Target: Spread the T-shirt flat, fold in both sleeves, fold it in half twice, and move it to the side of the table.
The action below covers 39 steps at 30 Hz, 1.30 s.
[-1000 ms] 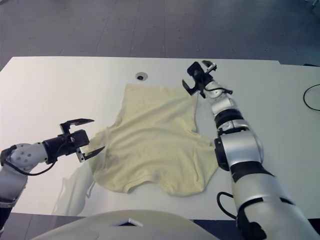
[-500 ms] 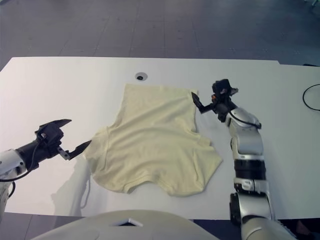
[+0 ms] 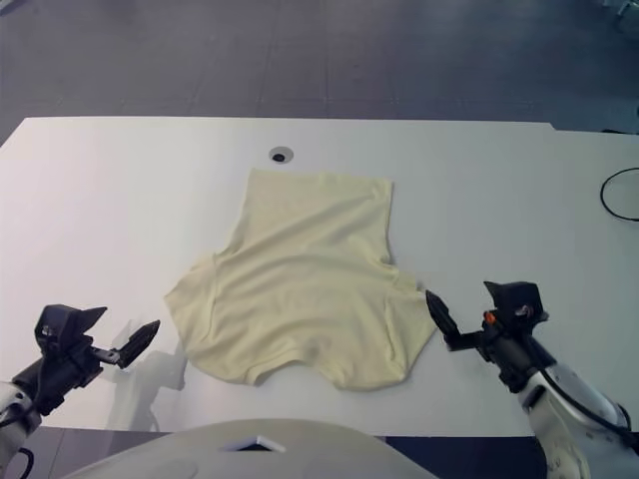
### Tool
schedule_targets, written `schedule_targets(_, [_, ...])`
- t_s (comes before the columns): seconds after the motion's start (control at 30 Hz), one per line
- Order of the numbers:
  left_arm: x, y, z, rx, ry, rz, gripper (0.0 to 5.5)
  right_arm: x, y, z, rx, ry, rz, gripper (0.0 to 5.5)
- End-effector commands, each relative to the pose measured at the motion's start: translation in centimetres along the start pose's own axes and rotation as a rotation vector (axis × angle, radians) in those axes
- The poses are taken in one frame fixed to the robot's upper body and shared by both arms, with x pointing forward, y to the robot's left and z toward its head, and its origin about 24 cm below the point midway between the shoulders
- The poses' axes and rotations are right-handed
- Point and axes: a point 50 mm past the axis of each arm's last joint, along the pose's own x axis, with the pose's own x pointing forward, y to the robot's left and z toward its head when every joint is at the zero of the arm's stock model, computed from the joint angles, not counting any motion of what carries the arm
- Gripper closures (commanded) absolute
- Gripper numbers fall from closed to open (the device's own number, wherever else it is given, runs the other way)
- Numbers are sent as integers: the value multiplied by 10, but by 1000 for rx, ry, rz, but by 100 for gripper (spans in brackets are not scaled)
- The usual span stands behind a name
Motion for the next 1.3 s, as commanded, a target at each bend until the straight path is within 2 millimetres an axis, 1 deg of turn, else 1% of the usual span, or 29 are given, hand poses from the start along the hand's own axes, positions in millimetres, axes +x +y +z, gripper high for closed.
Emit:
schedule_targets(0.03, [11,-1,5,-21,-34,-13,37,-9,7,-9,41,40,-3,38])
schedule_targets(0.07, [15,0,7,-26,-42,-15,16,-10,9,-11,49,49,-3,59])
schedule_targets(0.1, [19,0,7,-31,-48,-18,10,-10,9,-15,67,61,-11,75])
schedule_targets(0.2, [29,2,7,-65,-54,-4,10,-3,5,-24,104,98,-38,118])
schedule_targets(0.23, [32,2,5,-76,-51,-3,28,0,5,-27,110,106,-43,134])
schedule_targets(0.3, [38,3,4,-102,-47,-2,46,5,5,-32,121,124,-42,157])
schedule_targets(0.33, [42,3,4,-115,-47,-4,72,8,5,-35,133,136,-46,182])
schedule_targets(0.47, [52,1,4,-158,-40,-21,141,16,3,-45,153,180,-63,248])
schedule_targets(0.67, [54,-5,-1,-197,1,-50,243,23,6,-53,188,217,-57,346])
schedule_targets(0.9, [56,-2,3,-218,14,-56,345,29,10,-55,268,223,-46,443])
schedule_targets(1.03, [57,-3,3,-233,4,-66,419,30,9,-48,268,200,-34,512])
schedule_targets(1.07, [58,-3,3,-236,5,-66,428,31,9,-45,267,192,-29,521])
schedule_targets(1.13, [58,-3,1,-233,12,-64,465,33,9,-40,256,174,-16,550])
schedule_targets(1.3, [49,5,0,-183,7,-36,547,37,11,-27,238,135,18,550])
